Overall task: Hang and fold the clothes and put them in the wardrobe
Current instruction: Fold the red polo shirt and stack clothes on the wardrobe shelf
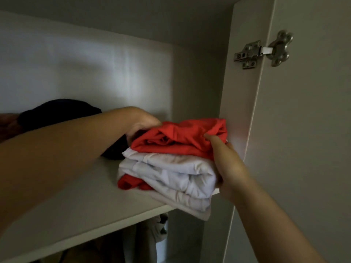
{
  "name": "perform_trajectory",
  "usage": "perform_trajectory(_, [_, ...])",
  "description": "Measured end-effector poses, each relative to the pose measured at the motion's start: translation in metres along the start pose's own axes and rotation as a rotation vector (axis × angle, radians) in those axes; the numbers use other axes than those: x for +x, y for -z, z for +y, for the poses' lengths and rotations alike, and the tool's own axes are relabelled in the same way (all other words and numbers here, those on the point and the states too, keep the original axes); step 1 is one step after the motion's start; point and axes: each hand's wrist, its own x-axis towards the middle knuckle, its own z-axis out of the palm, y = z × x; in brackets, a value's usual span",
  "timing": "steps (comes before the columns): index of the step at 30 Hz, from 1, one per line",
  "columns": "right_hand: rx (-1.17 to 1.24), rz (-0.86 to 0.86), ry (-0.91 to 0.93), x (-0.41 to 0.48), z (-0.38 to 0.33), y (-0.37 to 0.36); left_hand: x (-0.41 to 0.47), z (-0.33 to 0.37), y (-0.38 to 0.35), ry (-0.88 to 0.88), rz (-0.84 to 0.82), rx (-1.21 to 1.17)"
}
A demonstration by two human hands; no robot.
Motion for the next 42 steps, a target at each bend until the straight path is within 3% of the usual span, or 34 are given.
perform_trajectory(2, [-0.024, -0.098, 0.001, 0.015, -0.005, 0.004, -0.022, -0.019, 0.009, 0.061, -0.116, 0.032])
perform_trajectory(4, [-0.133, -0.112, 0.049, 0.028, -0.007, 0.006, -0.038, -0.040, 0.009, 0.055, -0.091, -0.012])
perform_trajectory(6, [-0.369, -0.041, 0.231, 0.032, -0.010, 0.003, -0.052, -0.058, 0.012, 0.040, -0.019, -0.125])
perform_trajectory(8, [-0.497, -0.006, 0.495, 0.027, -0.014, -0.002, -0.062, -0.074, 0.015, 0.013, -0.052, -0.249])
perform_trajectory(12, [-0.916, -0.163, 0.743, 0.024, -0.012, -0.023, -0.077, -0.089, 0.005, 0.008, -0.103, -0.455])
perform_trajectory(17, [-1.018, -0.194, 0.656, 0.053, -0.027, -0.019, -0.085, -0.071, -0.040, -0.105, 0.027, -0.598])
perform_trajectory(24, [-1.263, -0.068, 0.385, 0.052, -0.033, -0.024, -0.077, -0.079, -0.076, -0.247, 0.115, -0.743])
perform_trajectory(26, [-1.269, 0.026, 0.440, 0.036, -0.040, -0.032, -0.077, -0.098, -0.060, -0.214, 0.208, -0.788])
perform_trajectory(29, [-1.143, 0.096, 0.757, 0.009, -0.052, -0.054, -0.078, -0.126, -0.017, -0.184, 0.498, -0.868])
perform_trajectory(31, [-0.980, 0.009, 0.936, -0.006, -0.058, -0.079, -0.083, -0.139, 0.019, -0.188, 0.710, -0.840])
perform_trajectory(33, [-0.798, -0.183, 0.989, -0.017, -0.063, -0.111, -0.088, -0.152, 0.055, -0.188, 0.927, -0.654])
perform_trajectory(35, [-0.668, -0.393, 0.849, -0.023, -0.066, -0.151, -0.091, -0.164, 0.090, -0.178, 1.099, -0.356])
perform_trajectory(37, [-0.568, -0.571, 0.557, -0.024, -0.062, -0.188, -0.094, -0.172, 0.117, -0.200, 1.143, -0.070])
perform_trajectory(39, [-0.381, -0.703, 0.146, -0.024, -0.049, -0.220, -0.089, -0.177, 0.141, -0.262, 1.104, 0.233])
perform_trajectory(42, [-0.117, -0.669, -0.180, -0.015, -0.022, -0.261, -0.068, -0.178, 0.173, -0.319, 0.981, 0.502])
